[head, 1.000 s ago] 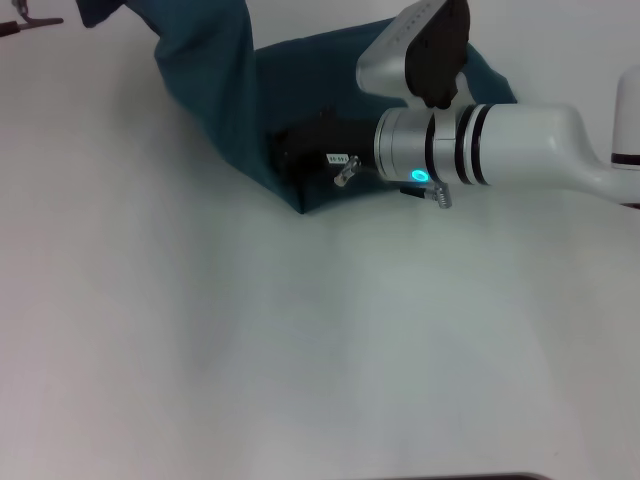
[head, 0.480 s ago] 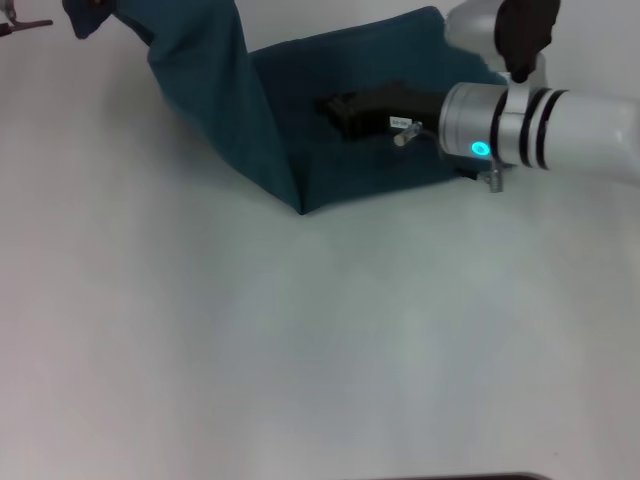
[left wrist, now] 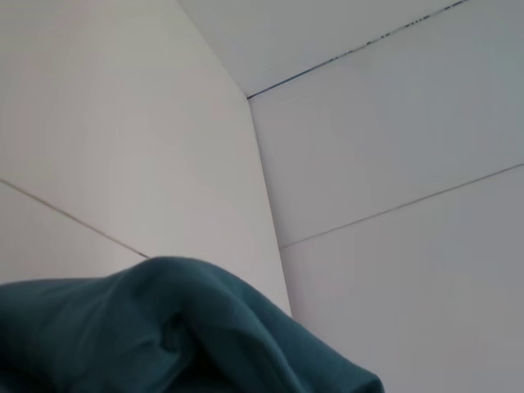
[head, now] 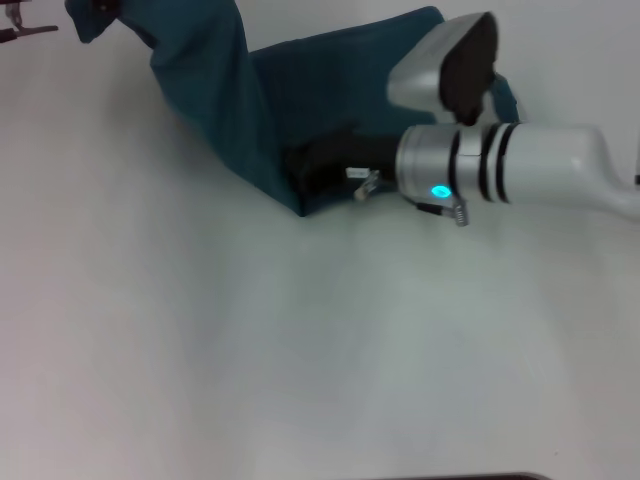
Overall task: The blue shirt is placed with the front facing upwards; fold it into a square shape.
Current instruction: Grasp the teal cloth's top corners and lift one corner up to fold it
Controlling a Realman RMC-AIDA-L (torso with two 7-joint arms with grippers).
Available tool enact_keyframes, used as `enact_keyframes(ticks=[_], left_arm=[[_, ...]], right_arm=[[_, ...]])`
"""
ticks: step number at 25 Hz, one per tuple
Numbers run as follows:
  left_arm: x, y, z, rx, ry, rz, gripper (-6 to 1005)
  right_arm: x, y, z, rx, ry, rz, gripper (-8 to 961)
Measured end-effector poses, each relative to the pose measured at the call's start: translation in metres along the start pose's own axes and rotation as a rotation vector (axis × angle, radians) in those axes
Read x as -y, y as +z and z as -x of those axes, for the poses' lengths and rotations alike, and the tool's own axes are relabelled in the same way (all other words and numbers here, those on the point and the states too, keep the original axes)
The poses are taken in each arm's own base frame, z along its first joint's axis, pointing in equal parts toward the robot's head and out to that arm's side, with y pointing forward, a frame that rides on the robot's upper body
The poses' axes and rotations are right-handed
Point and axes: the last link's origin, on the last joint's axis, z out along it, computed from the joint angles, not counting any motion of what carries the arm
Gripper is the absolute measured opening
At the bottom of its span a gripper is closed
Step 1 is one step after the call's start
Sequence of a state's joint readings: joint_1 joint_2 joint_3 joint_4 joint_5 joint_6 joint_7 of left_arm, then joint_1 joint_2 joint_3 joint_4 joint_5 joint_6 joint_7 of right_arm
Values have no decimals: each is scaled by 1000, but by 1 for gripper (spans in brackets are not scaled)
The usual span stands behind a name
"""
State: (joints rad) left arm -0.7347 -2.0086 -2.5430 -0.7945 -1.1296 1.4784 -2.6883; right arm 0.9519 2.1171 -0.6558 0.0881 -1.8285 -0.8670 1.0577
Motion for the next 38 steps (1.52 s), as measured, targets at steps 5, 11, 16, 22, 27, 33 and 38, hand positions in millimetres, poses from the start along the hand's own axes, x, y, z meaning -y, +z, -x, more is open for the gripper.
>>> enact_keyframes(ticks=[5,11,16,22,27,33,38], left_arm=[[0,1,1,1,-4,4,75],[-1,-1,-1,-4,-1,3,75],[2,-4,-3,-17,-7,-4,75],[4,-9,-5,-29,-9,-14,74],[5,-13,-8,-43,-9,-18,74],[-1,-14,-9,-43,-1,11,74],[-5,-14,-8,-36,9,27,74]], right_arm=[[-17,14,7,-17,-59,47,6],[-19,17,10,-18,-58,47,6],[-1,-2,10,40,3,30,7],[17,-28,13,98,37,38,7],[33,-38,15,110,57,-24,7],[20,-11,23,39,15,-11,6],[-3,12,30,-5,-39,34,6]])
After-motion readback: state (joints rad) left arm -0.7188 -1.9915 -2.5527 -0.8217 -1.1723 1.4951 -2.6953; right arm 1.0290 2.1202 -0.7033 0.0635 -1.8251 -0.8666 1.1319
